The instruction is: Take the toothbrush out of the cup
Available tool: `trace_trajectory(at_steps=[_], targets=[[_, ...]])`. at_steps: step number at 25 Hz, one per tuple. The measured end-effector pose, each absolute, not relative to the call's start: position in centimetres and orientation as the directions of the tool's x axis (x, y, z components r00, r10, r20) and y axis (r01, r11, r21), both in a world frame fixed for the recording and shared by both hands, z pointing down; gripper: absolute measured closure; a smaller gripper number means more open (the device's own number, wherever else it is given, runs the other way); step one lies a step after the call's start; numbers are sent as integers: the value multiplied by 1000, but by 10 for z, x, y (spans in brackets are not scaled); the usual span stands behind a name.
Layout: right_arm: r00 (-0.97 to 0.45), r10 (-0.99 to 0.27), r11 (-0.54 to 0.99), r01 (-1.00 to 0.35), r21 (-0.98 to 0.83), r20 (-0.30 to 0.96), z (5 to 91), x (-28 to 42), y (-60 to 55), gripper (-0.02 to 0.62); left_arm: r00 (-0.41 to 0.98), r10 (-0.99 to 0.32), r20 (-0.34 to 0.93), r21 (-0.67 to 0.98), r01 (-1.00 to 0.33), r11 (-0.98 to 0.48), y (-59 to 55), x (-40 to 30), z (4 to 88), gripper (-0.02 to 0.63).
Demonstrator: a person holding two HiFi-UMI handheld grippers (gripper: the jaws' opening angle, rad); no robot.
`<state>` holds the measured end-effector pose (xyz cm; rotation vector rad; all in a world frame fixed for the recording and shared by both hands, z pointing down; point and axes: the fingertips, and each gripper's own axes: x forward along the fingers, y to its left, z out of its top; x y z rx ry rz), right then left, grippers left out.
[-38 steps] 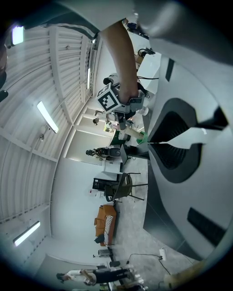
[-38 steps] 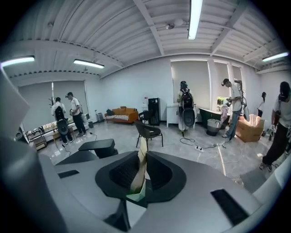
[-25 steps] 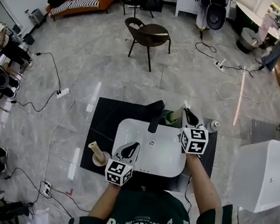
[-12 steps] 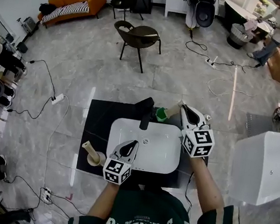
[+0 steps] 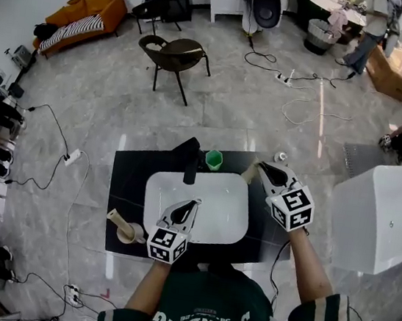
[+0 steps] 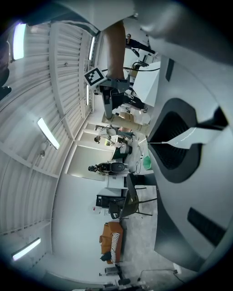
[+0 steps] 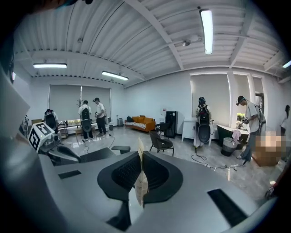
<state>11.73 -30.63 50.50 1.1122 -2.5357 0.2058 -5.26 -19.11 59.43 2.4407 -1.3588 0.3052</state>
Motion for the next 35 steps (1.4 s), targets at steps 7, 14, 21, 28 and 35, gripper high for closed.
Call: trace_trajectory(at_steps=[7, 14, 21, 28, 35], targets=[[-590, -629, 680, -733, -8, 506, 539, 173, -277, 549, 574, -741, 349, 184, -817, -546, -192, -23, 598, 594], [-611, -464, 713, -687, -138, 641, 571, 217, -239, 549, 611, -706, 358, 191, -788, -585, -190, -1, 602, 594], [-643, -274, 728, -625, -283, 715, 597, 241, -198, 551, 631, -683, 367, 193, -770, -608, -188, 12, 605, 594], [-617, -154, 707, -614, -350, 771, 635, 255, -181, 551, 635, -673, 380, 194, -766, -613, -187, 17, 608, 594], [-615, -203, 652, -665, -363, 762, 658, 263, -202, 551, 622, -678, 392, 193, -776, -600, -186, 10, 613, 594]])
